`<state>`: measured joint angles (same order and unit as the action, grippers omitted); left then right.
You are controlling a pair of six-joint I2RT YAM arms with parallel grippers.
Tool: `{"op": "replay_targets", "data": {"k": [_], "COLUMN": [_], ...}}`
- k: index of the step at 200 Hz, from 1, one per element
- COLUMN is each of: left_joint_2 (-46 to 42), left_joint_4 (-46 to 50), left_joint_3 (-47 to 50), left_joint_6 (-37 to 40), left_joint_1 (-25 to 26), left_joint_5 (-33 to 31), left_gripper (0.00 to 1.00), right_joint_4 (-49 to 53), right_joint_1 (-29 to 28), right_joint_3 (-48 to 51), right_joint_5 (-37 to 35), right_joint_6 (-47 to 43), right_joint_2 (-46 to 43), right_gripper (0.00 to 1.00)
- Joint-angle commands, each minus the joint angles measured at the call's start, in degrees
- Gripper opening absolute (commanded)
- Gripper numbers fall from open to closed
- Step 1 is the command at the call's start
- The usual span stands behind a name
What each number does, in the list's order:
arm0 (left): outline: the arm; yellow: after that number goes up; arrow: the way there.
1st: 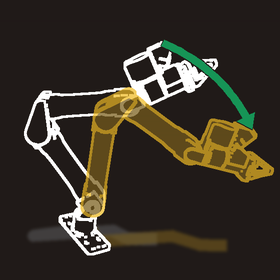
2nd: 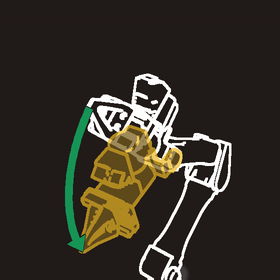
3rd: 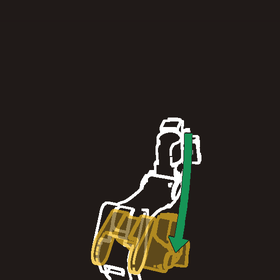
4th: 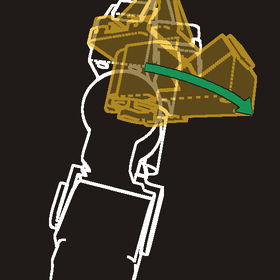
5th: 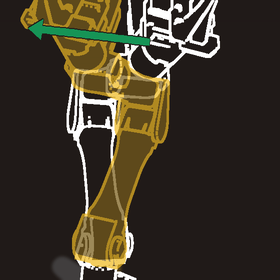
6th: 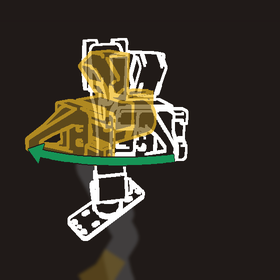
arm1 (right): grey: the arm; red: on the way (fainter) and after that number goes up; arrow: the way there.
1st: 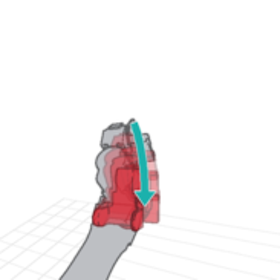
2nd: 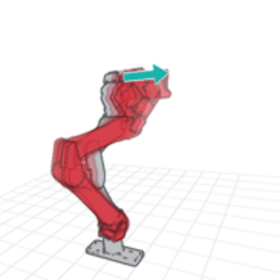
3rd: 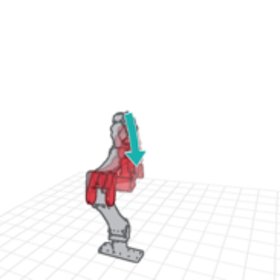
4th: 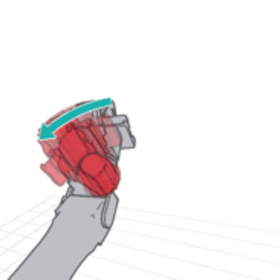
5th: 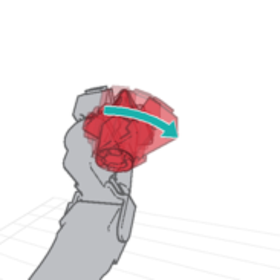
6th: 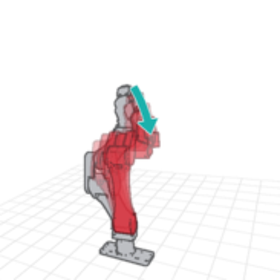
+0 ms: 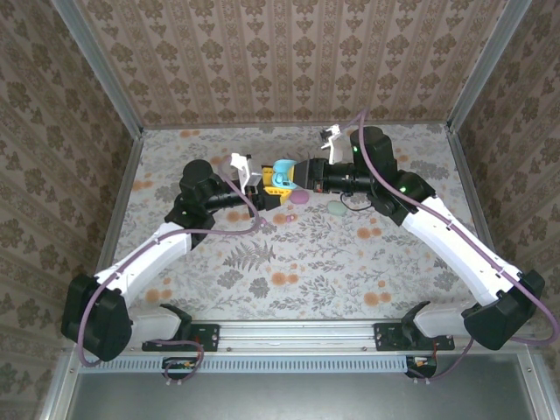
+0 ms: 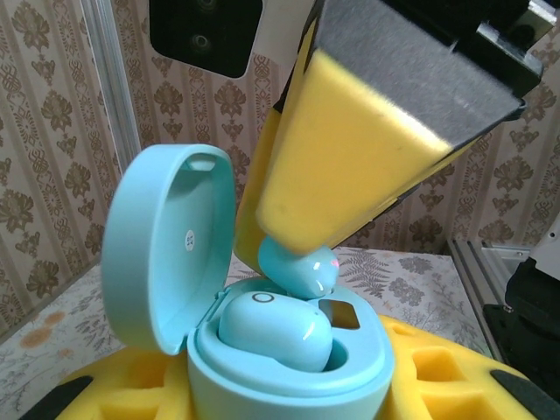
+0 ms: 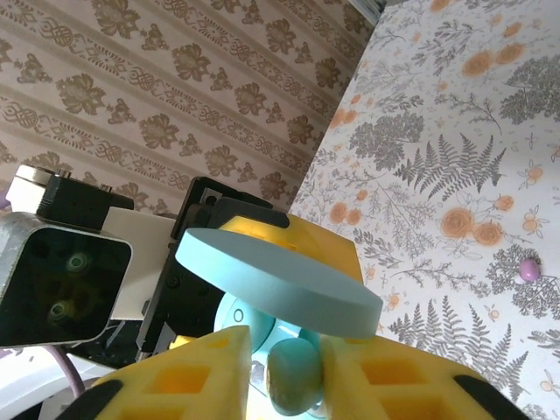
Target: Insert the wireless bluetooth earbuds into the charging case
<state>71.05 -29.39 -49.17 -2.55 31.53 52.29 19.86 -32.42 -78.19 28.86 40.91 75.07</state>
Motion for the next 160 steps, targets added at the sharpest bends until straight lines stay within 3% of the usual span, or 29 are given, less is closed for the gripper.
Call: {"op": "replay_targets", "data": {"k": [1, 105, 160], "left_joint_2": [-0.4, 0.0, 1.3], "left_joint_4": [-4.5, -4.2, 2.5], "left_joint_3": [-1.9, -2.3, -4.3], "left_joint_6": [-1.1, -0.8, 4.7], "left_joint_1": [0.4, 0.4, 2.3], "left_joint_5": [0.7, 0.3, 0.8], "left_gripper": [0.33, 0.33, 0.33], "right_joint_4": [3.5, 6.2, 2.3], "right_joint_1": [-0.1, 0.0, 3.9], "right_joint_3": [-1.0, -0.9, 2.2], "right_joint_5": [-2.1, -9.1, -11.8], "right_joint_6": [-1.3, -1.4, 2.9], "right_joint_2": [0.4, -4.1, -10.2], "right_gripper": [0.35, 0.44, 0.49]}}
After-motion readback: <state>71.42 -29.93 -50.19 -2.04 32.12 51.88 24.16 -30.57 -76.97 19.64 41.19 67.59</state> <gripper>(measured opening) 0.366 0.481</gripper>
